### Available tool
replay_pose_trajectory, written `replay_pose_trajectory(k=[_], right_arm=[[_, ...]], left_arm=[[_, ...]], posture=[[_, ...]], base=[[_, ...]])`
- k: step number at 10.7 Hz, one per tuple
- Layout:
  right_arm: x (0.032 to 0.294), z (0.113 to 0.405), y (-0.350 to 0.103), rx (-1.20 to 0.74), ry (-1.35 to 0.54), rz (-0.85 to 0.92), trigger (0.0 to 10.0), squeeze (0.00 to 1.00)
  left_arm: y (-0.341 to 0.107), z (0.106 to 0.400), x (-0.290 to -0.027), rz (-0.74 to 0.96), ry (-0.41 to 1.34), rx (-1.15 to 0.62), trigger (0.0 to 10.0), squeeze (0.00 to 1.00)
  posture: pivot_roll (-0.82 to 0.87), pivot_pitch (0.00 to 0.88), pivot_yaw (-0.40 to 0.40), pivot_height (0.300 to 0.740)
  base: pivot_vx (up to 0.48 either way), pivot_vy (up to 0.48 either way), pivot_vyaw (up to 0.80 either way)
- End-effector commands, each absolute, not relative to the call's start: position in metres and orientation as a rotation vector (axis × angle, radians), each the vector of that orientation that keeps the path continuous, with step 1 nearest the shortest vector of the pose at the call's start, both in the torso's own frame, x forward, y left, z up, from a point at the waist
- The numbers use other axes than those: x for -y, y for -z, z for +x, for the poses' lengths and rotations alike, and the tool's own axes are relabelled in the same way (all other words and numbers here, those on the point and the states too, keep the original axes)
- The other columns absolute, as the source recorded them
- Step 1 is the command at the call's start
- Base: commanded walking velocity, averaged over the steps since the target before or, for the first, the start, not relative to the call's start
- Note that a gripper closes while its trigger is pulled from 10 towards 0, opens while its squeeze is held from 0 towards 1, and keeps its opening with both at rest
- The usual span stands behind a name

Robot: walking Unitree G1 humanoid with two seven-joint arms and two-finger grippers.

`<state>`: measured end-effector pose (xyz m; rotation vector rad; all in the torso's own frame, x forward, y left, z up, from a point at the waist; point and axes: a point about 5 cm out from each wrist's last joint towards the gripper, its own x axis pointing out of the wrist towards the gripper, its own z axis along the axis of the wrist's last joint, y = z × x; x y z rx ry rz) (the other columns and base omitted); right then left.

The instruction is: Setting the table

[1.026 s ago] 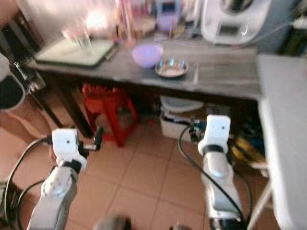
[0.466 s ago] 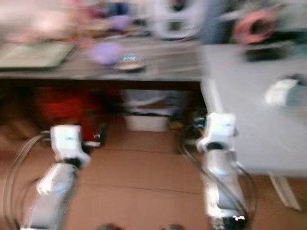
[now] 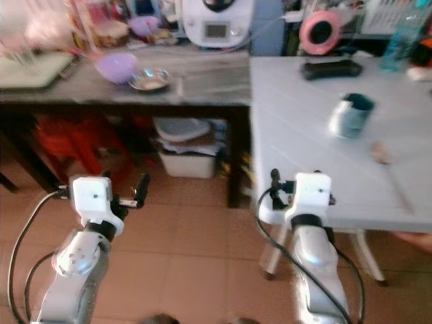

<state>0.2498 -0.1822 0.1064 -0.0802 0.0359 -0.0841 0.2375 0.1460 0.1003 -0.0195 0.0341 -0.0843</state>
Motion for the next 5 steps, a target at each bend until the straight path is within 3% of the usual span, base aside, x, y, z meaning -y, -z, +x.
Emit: replay_pose_trajectory(k=[1,2,3,5], right_arm=[[0.1798,0.2525,-0.1149,0.005,0.069,-0.084,10.0,0.00],[0.1802,0.2550,-0.1166,0.012,0.069,-0.085,10.0,0.00],[0.1791,0.2585,-0.1200,0.027,0.066,-0.085,10.0,0.00],[0.1773,0.2606,-0.1219,0.036,0.060,-0.087,10.0,0.00]], left_arm=[[-0.1042,0.2397,-0.1449,-0.016,0.094,-0.024,10.0,0.00],[-0.1046,0.2408,-0.1437,-0.014,0.098,-0.023,10.0,0.00],[-0.1064,0.2425,-0.1438,0.004,0.102,-0.014,10.0,0.00],[-0.1066,0.2429,-0.1431,0.016,0.110,-0.016,10.0,0.00]], posture=[[0.02,0.053,0.063,0.740],[0.02,0.049,0.063,0.740],[0.02,0.048,0.063,0.740],[0.02,0.048,0.063,0.740]], base=[[0.000,0.000,0.00],[0.000,0.000,0.00],[0.000,-0.420,0.00],[0.313,-0.360,0.00]])
